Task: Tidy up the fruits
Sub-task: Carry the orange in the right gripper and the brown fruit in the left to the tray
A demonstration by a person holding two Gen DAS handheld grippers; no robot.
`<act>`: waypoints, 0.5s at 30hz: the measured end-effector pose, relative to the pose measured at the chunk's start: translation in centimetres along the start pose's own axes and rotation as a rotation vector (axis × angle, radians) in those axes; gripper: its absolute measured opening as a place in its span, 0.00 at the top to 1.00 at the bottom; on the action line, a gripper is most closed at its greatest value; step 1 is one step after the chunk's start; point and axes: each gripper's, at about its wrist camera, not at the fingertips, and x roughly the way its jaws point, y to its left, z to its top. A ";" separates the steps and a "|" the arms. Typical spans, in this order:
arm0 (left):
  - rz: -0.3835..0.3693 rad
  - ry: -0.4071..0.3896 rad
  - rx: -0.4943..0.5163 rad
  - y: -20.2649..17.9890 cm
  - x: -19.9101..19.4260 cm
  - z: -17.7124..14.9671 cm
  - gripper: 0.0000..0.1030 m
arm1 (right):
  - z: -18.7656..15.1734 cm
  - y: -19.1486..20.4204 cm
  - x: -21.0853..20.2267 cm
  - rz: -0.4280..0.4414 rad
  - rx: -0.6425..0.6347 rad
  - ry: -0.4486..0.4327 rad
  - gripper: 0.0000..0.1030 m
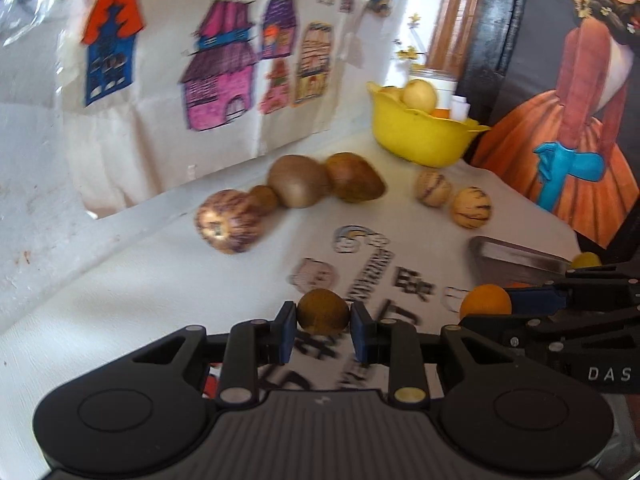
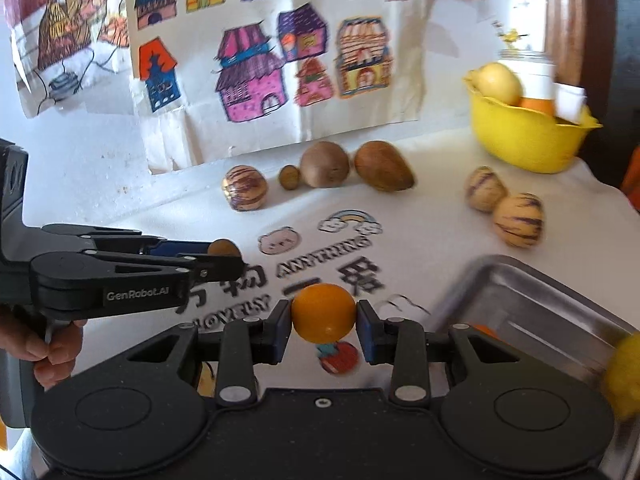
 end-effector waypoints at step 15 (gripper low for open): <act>-0.131 0.005 0.027 -9.7 -1.9 -3.0 0.70 | -4.9 -7.0 -8.7 -0.154 0.054 -0.045 0.64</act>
